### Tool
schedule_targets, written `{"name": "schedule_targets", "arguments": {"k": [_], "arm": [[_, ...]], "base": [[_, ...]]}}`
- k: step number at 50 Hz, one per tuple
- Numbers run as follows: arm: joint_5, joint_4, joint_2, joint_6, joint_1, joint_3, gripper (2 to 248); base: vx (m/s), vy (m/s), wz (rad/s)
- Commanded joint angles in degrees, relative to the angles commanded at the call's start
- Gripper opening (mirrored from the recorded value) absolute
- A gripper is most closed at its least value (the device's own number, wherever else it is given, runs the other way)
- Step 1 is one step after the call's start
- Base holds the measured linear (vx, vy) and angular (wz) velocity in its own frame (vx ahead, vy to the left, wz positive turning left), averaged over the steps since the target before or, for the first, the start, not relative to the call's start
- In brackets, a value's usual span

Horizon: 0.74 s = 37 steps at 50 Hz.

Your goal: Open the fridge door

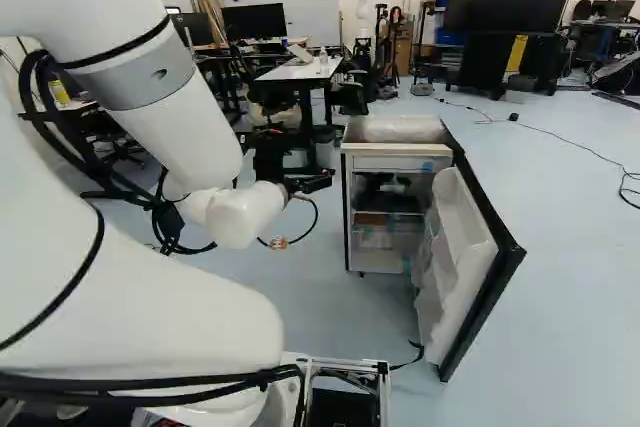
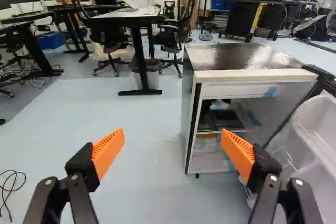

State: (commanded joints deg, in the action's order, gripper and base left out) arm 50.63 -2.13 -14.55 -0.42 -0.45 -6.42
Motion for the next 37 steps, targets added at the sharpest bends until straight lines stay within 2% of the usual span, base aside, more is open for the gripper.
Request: {"name": "schedule_targets", "arguments": {"k": [15,37], "arm": [[-0.53,1.79,-1.21,0.35,0.38,1.19,247],[-0.63,2.13,-1.45,0.42,0.45,1.42,247]], "base": [[0.000,0.000,0.000],[0.000,0.000,0.000]]}}
